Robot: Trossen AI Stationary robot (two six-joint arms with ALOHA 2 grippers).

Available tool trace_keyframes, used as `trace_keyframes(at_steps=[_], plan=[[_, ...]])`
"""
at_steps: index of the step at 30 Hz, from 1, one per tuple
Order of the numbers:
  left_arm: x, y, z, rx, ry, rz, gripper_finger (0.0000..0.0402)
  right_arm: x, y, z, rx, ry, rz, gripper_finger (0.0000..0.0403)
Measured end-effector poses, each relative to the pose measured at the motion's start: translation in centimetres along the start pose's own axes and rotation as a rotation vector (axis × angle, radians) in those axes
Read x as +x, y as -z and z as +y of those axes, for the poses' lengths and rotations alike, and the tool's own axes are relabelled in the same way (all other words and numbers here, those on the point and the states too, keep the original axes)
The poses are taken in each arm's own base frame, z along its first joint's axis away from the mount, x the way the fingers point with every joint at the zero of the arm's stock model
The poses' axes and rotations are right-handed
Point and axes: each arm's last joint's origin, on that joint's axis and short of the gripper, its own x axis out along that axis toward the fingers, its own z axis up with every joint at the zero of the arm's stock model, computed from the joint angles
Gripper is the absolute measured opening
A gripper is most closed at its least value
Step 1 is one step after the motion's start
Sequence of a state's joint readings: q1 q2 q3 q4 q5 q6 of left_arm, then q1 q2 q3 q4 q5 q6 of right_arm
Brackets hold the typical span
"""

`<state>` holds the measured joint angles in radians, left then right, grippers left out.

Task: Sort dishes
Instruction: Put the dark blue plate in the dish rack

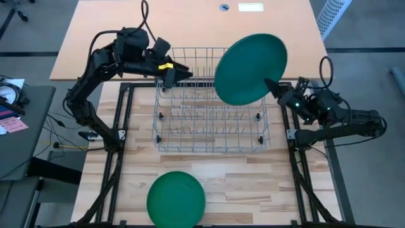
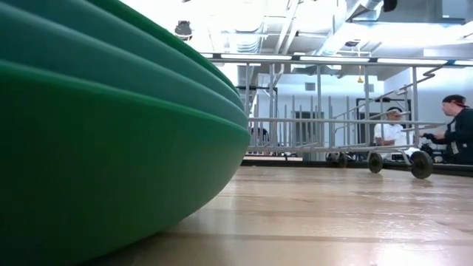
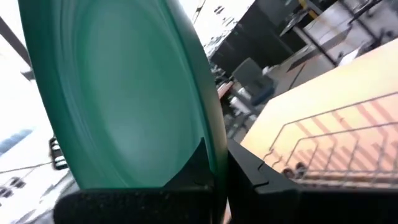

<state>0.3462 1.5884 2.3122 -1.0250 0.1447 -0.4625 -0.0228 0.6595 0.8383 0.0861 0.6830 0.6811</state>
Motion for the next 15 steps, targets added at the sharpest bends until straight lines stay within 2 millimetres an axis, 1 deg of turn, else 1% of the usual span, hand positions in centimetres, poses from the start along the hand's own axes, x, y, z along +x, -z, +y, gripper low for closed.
trace_keyframes(at_steps=[1,5,9,11,15], plan=[[0.1,-0.1,0.1,0.0,-0.021,-0.02,0.023,-0.2,-0.4,-0.1,-0.002,0.002,-0.018,0.002],[1.5,-1.1,0.4,0.026,-0.08,-0.13,0.023,-0.8,-1.9,-0.5,-0.018,0.028,-0.068,0.002],[3.4,-2.3,0.5,0.046,-0.027,-0.244,0.023,-1.1,-3.2,-0.6,-0.093,0.057,-0.117,0.002],[4.4,-2.9,0.4,0.052,0.021,-0.3,0.023,-1.0,-3.7,-0.7,-0.087,0.062,-0.164,0.002],[6.8,-3.1,0.9,-0.002,0.0,-0.348,0.023,-0.9,-4.0,-0.9,-0.098,0.075,-0.177,0.002]])
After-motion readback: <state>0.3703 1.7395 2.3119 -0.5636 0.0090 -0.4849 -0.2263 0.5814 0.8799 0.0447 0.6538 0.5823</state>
